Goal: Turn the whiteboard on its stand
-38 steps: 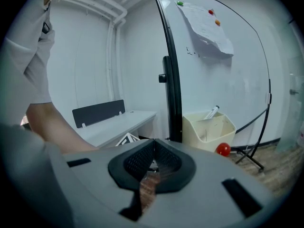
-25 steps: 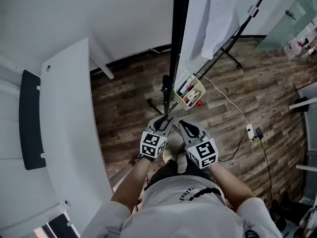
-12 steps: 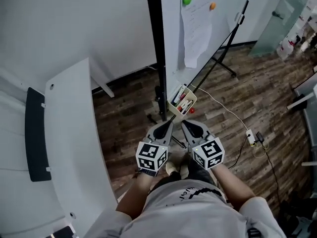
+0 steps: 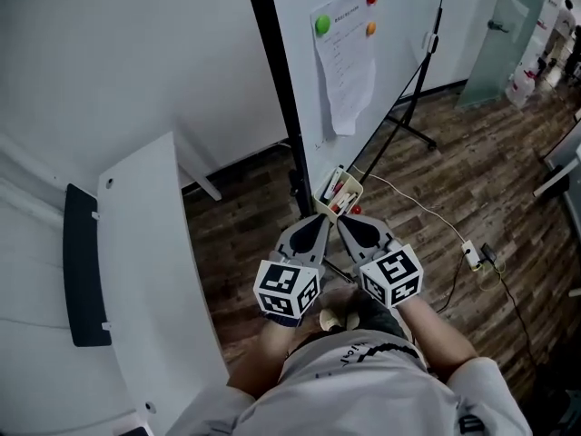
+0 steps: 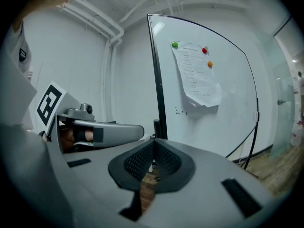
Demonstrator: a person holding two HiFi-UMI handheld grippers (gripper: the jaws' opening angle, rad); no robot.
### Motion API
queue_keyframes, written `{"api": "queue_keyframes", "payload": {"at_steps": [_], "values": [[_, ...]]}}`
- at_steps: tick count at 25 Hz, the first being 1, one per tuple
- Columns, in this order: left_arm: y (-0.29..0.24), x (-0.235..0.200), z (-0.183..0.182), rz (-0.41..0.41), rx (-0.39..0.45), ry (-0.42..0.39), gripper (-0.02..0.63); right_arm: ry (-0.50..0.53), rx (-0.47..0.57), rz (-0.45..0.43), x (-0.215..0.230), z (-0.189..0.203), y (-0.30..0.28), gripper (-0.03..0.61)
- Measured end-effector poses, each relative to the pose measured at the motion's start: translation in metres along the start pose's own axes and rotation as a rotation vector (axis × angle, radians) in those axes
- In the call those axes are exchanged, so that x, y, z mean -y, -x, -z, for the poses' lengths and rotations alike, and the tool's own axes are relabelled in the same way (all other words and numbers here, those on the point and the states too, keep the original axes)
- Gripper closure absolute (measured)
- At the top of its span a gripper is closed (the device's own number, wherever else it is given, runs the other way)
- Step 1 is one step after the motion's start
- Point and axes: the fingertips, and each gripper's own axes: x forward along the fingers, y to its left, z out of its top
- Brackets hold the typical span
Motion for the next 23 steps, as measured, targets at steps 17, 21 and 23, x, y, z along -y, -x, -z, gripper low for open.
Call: {"api": "queue_keyframes", "payload": {"at_steps": [17, 21, 23], "values": [[0.004, 0.009, -0.004, -0.013, 0.018, -0.04, 0.601, 0.037, 0.052, 0.012, -0.002, -0.015, 0.008, 0.566], [0.004, 0.012, -0.001, -0.01, 0.015, -0.039, 0.601, 0.039, 0.055, 0.015, -0.002, -0.014, 0.01, 0.566], [0.004, 0.013, -0.001, -0.01, 0.015, -0.039, 0.601, 0.041, 0.055, 0.015, -0.002, -0.014, 0.011, 0.566]]}}
